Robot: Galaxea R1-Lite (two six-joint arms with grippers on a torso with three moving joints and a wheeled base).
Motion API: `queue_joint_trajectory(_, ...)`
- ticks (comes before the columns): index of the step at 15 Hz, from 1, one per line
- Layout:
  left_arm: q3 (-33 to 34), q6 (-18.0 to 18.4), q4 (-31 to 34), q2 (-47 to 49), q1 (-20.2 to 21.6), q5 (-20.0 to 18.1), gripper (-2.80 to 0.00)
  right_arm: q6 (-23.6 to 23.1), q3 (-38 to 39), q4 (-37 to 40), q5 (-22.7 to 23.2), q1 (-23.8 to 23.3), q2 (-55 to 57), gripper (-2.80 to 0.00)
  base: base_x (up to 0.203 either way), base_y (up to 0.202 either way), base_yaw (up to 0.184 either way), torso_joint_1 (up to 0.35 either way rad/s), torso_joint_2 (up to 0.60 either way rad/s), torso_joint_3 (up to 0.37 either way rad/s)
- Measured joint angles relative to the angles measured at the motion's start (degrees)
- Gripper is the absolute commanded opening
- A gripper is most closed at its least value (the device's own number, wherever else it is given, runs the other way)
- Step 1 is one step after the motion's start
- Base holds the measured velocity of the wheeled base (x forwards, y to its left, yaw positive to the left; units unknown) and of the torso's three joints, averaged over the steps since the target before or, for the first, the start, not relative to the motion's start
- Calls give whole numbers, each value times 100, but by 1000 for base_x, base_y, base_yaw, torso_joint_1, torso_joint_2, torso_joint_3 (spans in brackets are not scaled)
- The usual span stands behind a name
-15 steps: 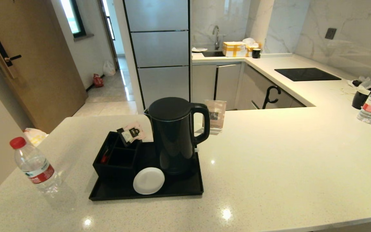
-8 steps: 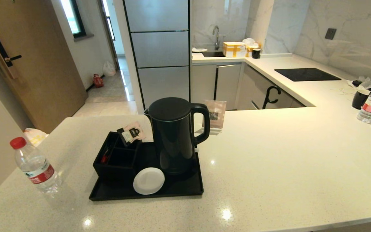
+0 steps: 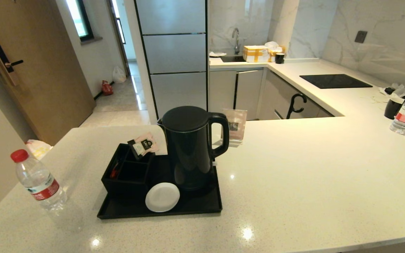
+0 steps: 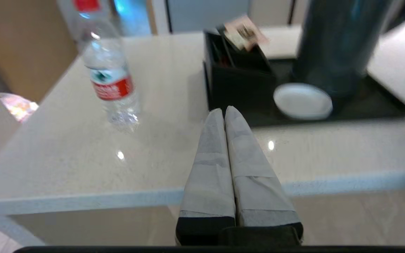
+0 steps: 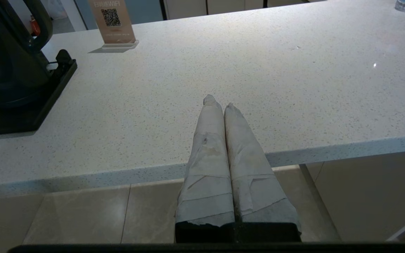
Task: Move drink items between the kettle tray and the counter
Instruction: Pick up the kettle
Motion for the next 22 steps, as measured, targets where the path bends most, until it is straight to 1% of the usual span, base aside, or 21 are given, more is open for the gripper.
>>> queue_joint_trajectory(1, 42, 48, 83, -7, 0, -55, -280, 0, 0, 0, -1, 0, 0, -280, 0, 0, 0, 0, 0, 0)
queue_joint_trajectory(3, 72, -33, 99, -10, 0, -41, -280, -2, 0, 0, 0, 0, 0, -280, 0, 0, 0, 0, 0, 0)
queue_joint_trajectory(10, 85, -41, 84, -10, 0, -36, -280, -2, 0, 0, -1, -2, 0, -280, 0, 0, 0, 0, 0, 0)
queue_joint_trajectory(11, 85, -44, 85, -10, 0, -36, -280, -35, 0, 8, 5, 0, 0, -280, 0, 0, 0, 0, 0, 0)
queue_joint_trajectory(16, 85, -49, 84, -10, 0, -38, -280, -518, -11, 34, 74, 0, 0, -280, 0, 0, 0, 0, 0, 0)
queue_joint_trajectory(22, 85, -55, 84, -10, 0, -35, -280, -545, -54, 147, 73, 0, 0, -280, 0, 0, 0, 0, 0, 0)
